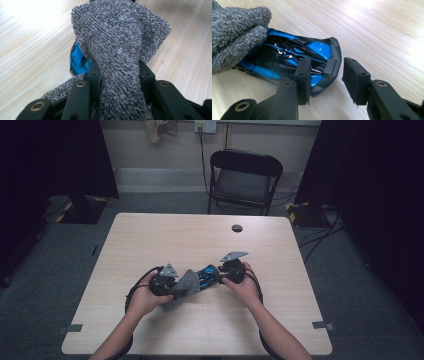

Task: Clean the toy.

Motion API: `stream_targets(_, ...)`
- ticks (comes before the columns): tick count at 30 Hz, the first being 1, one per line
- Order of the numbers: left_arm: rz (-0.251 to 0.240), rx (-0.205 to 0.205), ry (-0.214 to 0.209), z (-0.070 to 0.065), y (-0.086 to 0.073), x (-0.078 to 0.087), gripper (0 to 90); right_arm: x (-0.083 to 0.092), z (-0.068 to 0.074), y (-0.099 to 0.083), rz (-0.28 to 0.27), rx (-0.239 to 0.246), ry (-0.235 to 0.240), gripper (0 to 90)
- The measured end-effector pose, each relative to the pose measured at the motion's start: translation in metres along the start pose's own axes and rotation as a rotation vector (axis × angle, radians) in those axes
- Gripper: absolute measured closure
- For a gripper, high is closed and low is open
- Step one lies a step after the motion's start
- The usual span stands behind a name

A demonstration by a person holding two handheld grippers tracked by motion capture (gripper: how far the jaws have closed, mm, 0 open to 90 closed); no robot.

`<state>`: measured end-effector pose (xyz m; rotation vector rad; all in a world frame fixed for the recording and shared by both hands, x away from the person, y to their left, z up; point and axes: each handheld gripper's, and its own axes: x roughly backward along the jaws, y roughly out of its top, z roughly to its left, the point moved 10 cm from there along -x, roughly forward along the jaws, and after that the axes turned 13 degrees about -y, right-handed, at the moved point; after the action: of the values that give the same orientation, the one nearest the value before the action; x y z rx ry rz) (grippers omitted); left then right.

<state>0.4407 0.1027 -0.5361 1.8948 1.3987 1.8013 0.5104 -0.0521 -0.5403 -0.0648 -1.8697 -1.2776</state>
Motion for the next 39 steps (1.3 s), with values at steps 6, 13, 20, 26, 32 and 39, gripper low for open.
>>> stream_targets(6, 0.023, 0.013, 0.008, 0.003, -0.010, 0.006, 64.1, 0.000, 0.001, 0.001, 0.001, 0.012, 0.002, 59.0)
stream_targets(13, -0.022, 0.058, 0.076, 0.022, -0.019, 0.030, 64.0, -0.001, 0.001, 0.001, -0.003, 0.013, 0.001, 58.8)
stream_targets(20, 0.017, 0.093, 0.135, 0.043, -0.037, 0.046, 63.8, 0.000, 0.001, 0.001, 0.001, 0.018, -0.004, 58.8)
stream_targets(26, -0.020, 0.149, 0.085, 0.041, -0.044, 0.035, 55.6, -0.001, 0.001, 0.001, -0.002, 0.013, -0.001, 58.8)
stream_targets(32, -0.044, 0.161, 0.080, 0.039, -0.032, 0.033, 30.1, 0.000, 0.001, 0.001, 0.000, 0.014, 0.000, 58.8)
stream_targets(39, -0.095, 0.172, 0.060, 0.043, -0.017, 0.023, 25.6, 0.000, 0.001, 0.000, 0.000, 0.013, 0.001, 58.8)
